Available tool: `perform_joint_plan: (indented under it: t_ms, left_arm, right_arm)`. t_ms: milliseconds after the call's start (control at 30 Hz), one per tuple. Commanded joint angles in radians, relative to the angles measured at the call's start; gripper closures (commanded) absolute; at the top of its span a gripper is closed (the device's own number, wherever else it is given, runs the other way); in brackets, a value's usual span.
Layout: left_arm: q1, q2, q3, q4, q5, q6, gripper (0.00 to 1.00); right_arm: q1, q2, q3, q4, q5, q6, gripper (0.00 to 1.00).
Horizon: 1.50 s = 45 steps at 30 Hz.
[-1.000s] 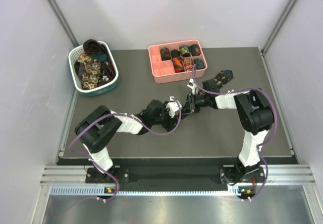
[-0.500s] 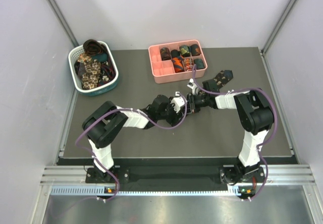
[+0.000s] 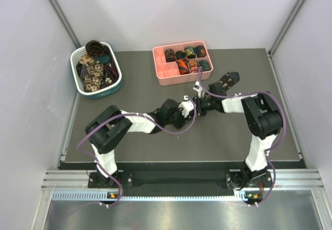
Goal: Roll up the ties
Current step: Roll the tie
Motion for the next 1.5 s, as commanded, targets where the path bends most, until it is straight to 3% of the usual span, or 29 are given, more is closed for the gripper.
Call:
perform_joint_plan:
  t_ms: [0,233,333,400,467,533,667,933,1100,1333,1467]
  left_arm:
    - [-0.039,-0.010,-0.026,-0.166,-0.019,-0.033,0.55]
    - [-0.068,-0.015,-0.018,-0.189,-0.048,-0.033,0.66]
    - [-0.068,-0.012,-0.013,-0.193,-0.057,-0.038,0.67]
    - [-0.068,-0.007,-0.003,-0.204,-0.060,-0.045,0.68]
    - [-0.066,-0.006,0.007,-0.207,-0.059,-0.056,0.68]
    - [-0.066,-0.004,0.008,-0.201,-0.054,-0.058,0.68]
    - [-0.063,-0.004,0.005,-0.181,-0.059,-0.067,0.58]
    - [-0.033,-0.018,-0.038,-0.103,-0.028,-0.088,0.45]
    - [-0.003,-0.004,-0.041,-0.091,0.025,-0.104,0.52]
    - [0.024,-0.006,-0.055,-0.074,0.053,-0.118,0.67]
    - [0.026,-0.018,-0.044,-0.123,0.053,-0.107,0.68]
  right_arm:
    - [-0.015,-0.042,-0.017,0.013,0.056,-0.041,0.75]
    - [-0.013,-0.058,-0.025,-0.001,0.081,-0.052,0.57]
    - [-0.015,-0.061,-0.023,-0.010,0.087,-0.061,0.56]
    - [-0.015,-0.059,-0.020,-0.010,0.082,-0.061,0.60]
    - [-0.012,-0.052,-0.014,-0.012,0.070,-0.063,0.72]
    - [-0.009,-0.042,-0.006,-0.016,0.067,-0.063,0.75]
    - [0.004,-0.036,0.003,-0.025,0.071,-0.072,0.82]
    - [0.028,-0.012,0.038,-0.018,0.065,-0.076,0.87]
    - [0.042,0.002,0.061,-0.024,0.065,-0.086,0.86]
    - [0.042,-0.033,0.041,-0.019,0.119,-0.086,0.60]
    - [0.036,-0.070,0.012,0.008,0.142,-0.072,0.59]
